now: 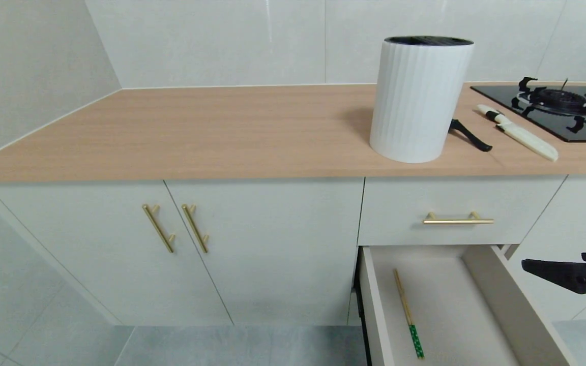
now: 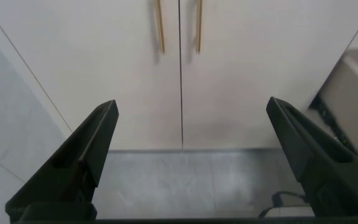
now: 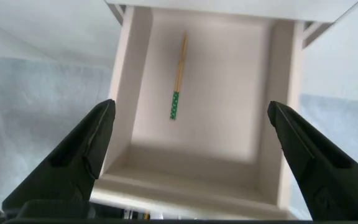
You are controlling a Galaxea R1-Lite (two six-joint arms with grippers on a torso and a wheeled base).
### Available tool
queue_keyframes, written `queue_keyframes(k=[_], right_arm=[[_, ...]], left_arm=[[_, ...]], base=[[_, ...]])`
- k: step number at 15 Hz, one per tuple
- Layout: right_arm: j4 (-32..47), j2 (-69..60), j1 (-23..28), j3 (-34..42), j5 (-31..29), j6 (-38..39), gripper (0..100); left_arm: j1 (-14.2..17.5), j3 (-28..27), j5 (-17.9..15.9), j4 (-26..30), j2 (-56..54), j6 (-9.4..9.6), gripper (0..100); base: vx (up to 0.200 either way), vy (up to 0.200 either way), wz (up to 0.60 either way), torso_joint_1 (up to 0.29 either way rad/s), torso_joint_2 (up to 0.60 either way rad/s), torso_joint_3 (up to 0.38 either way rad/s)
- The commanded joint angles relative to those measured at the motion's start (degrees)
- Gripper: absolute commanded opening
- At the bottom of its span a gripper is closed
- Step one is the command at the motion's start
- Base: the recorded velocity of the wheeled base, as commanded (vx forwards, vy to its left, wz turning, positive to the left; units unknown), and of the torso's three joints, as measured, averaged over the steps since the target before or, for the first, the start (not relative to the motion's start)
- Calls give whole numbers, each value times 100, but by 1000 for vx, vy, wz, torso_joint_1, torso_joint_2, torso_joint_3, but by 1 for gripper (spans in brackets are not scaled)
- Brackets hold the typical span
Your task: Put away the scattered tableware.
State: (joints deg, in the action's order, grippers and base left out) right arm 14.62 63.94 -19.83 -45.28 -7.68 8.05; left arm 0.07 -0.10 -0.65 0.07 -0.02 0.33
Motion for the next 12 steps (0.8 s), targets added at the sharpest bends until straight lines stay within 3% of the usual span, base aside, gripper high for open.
queue_keyframes(k=[1,8,10,12], right_arm=[[-3,13,-3,45,-5,-49,100],[-187,31,-3,168,-5,-66,100],[-653,75,59,335,-5,-198,100],[-1699,655,577,63,135,-523,100]], left_arm=[[1,1,3,1,2,2,100],[1,1,-6,1,2,2,100],[1,1,3,1,2,2,100],[1,1,3,1,2,2,100]], base=[[0,0,0,261,-496,-251],[0,0,0,279,-469,-256],[0,0,0,85,-176,-93],[0,0,0,21,-40,-16]])
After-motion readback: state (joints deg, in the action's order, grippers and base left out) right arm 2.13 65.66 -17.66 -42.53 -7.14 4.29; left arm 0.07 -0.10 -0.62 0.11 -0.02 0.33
